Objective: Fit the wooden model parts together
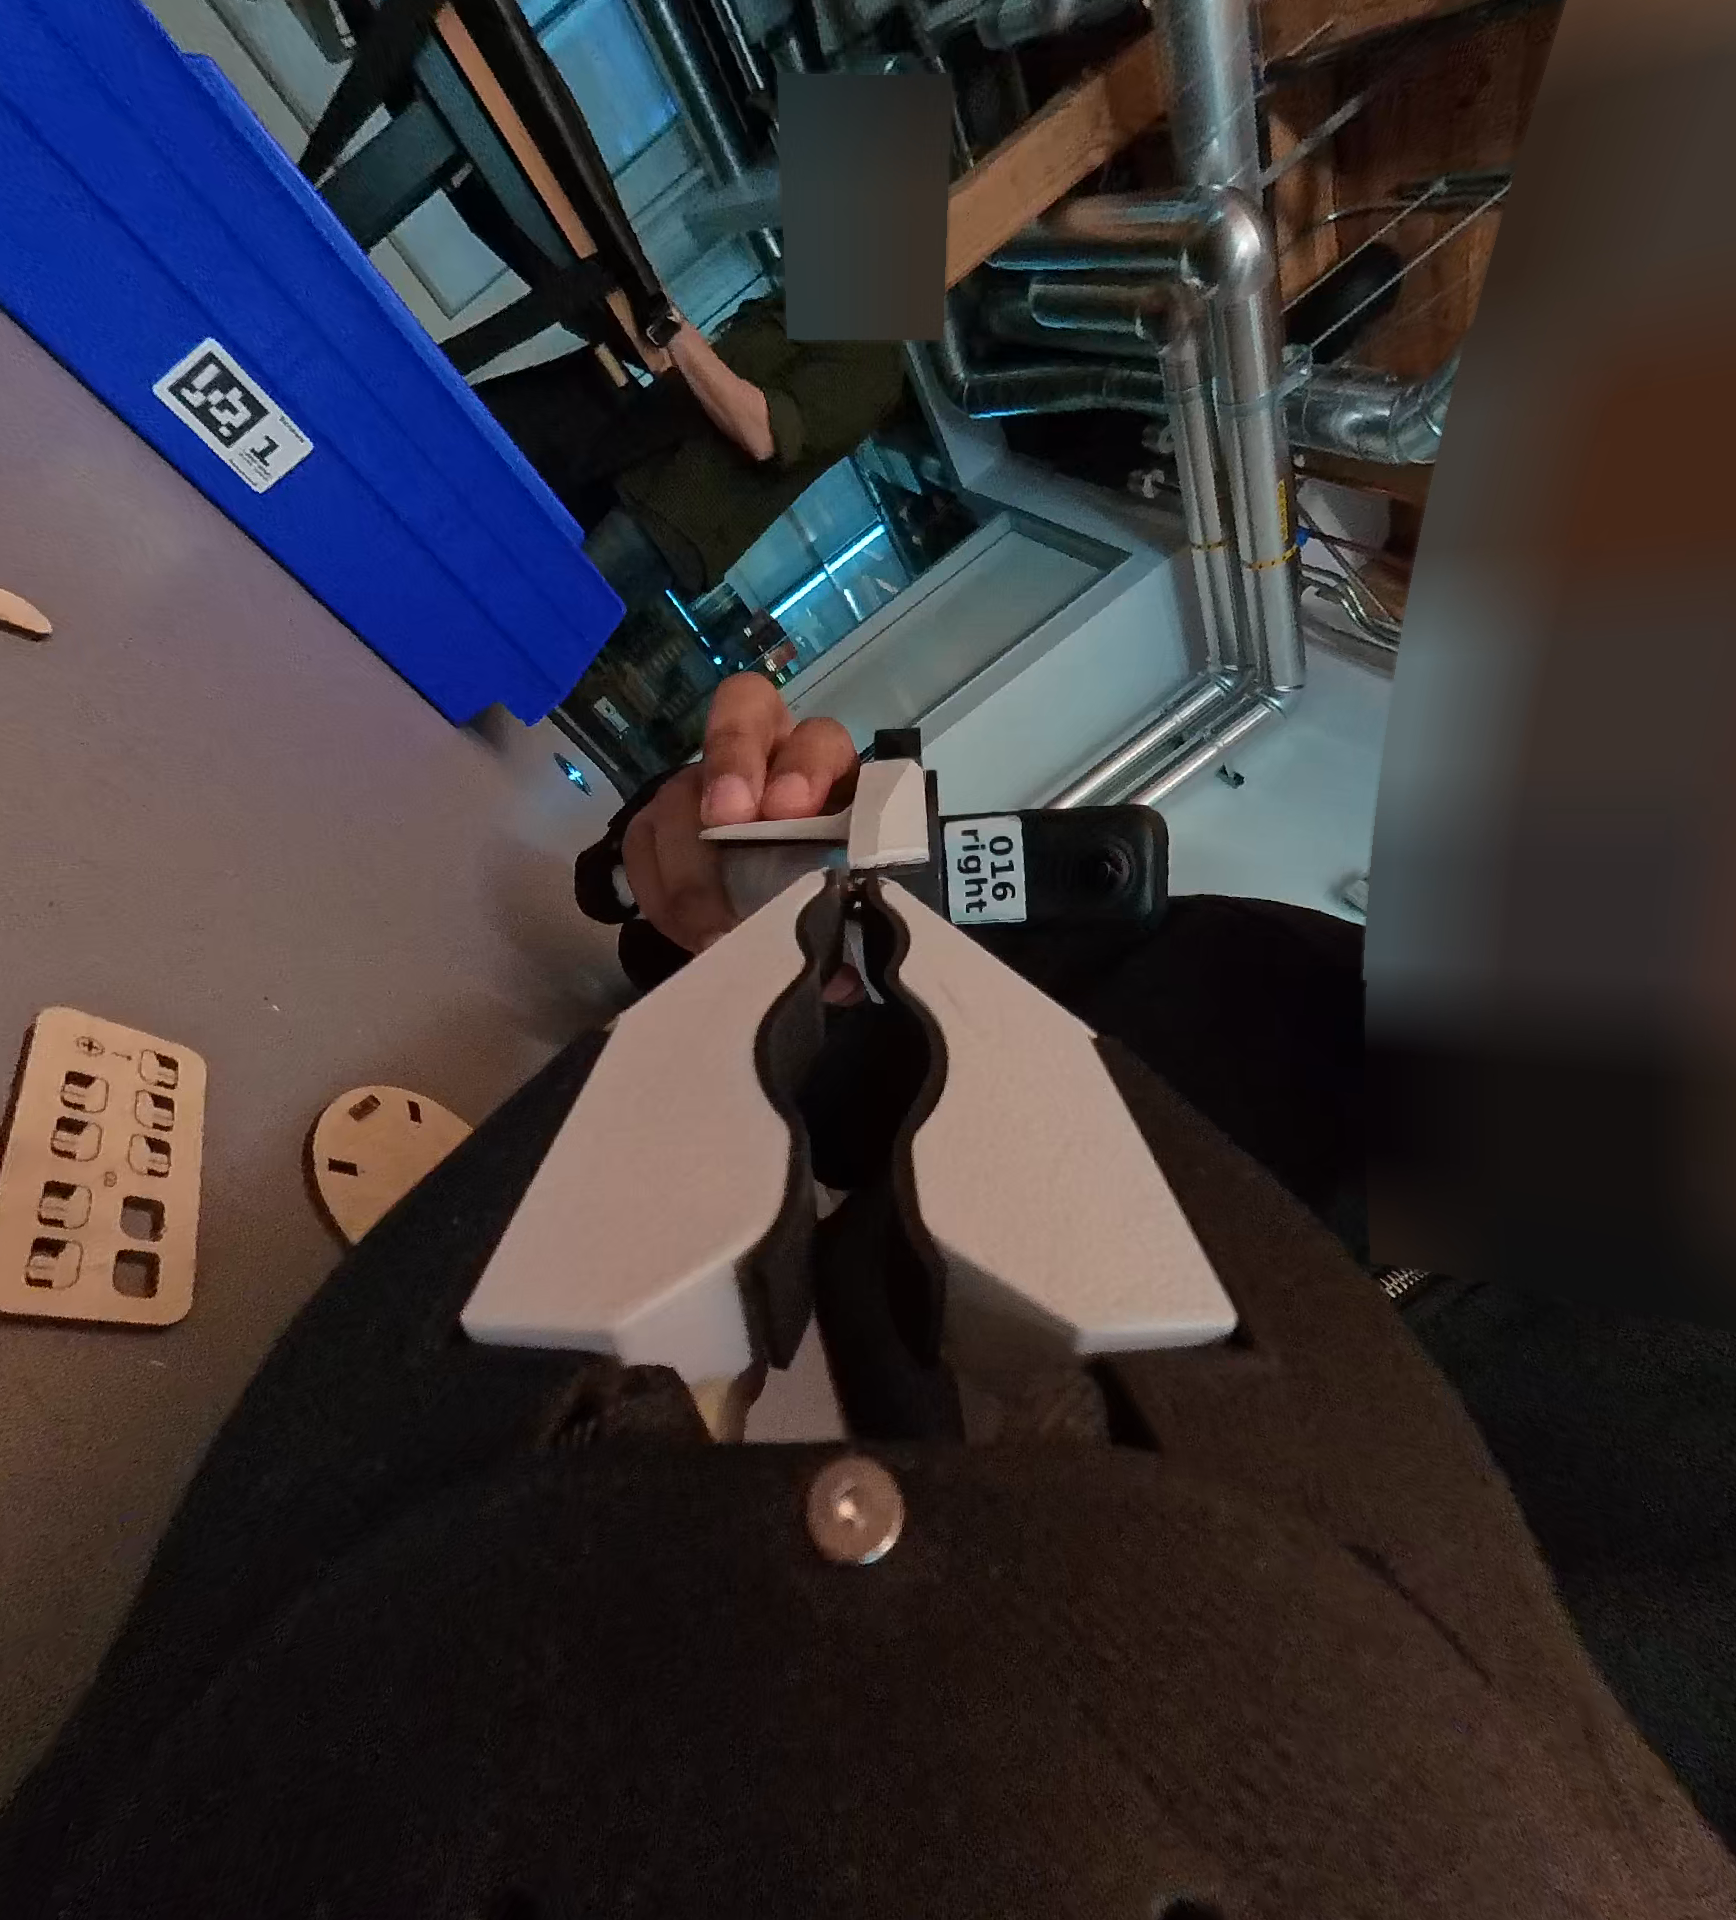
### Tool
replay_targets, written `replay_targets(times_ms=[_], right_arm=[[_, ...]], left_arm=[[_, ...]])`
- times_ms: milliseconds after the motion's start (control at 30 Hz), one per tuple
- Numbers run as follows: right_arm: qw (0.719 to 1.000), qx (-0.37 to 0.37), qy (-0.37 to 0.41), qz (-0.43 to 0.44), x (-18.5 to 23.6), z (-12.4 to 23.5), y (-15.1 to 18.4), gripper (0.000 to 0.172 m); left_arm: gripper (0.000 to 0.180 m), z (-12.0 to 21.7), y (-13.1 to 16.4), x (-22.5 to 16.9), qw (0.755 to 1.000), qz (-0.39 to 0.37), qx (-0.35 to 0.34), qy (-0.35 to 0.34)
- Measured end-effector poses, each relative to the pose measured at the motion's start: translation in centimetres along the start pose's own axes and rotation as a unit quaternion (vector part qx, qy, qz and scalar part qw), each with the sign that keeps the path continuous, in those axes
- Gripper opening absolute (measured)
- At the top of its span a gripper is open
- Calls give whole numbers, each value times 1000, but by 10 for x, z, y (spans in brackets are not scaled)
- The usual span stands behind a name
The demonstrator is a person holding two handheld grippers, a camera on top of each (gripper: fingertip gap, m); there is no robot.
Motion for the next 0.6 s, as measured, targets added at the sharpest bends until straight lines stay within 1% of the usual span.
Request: replay_targets(times_ms=[167,333,433,533,600], right_arm=[[1000,-9,-2,-3,0,1,-2,5],[1000,-16,-9,-5,-2,4,-3,11],[999,-23,-41,-13,1,6,-3,11],[994,-40,-88,-60,2,8,-2,15],[990,-54,-101,-79,1,11,-3,14]], left_arm=[[0,1,0,-1,1000,11,0,11],[0,4,-2,-1,999,24,-6,21],[0,3,0,-1,999,33,5,31],[0,-1,5,-1,998,41,27,44],[0,-4,8,-3,996,48,38,57]])
Point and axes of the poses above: each gripper's, where its closed fingertips meet, z back along the fingers, y out of its underside, x = y × z across the jaws, the point moved 6 cm from there along z, back along the fingers, and after that the axes turned 9 degrees about -y, right-handed, at the moved point
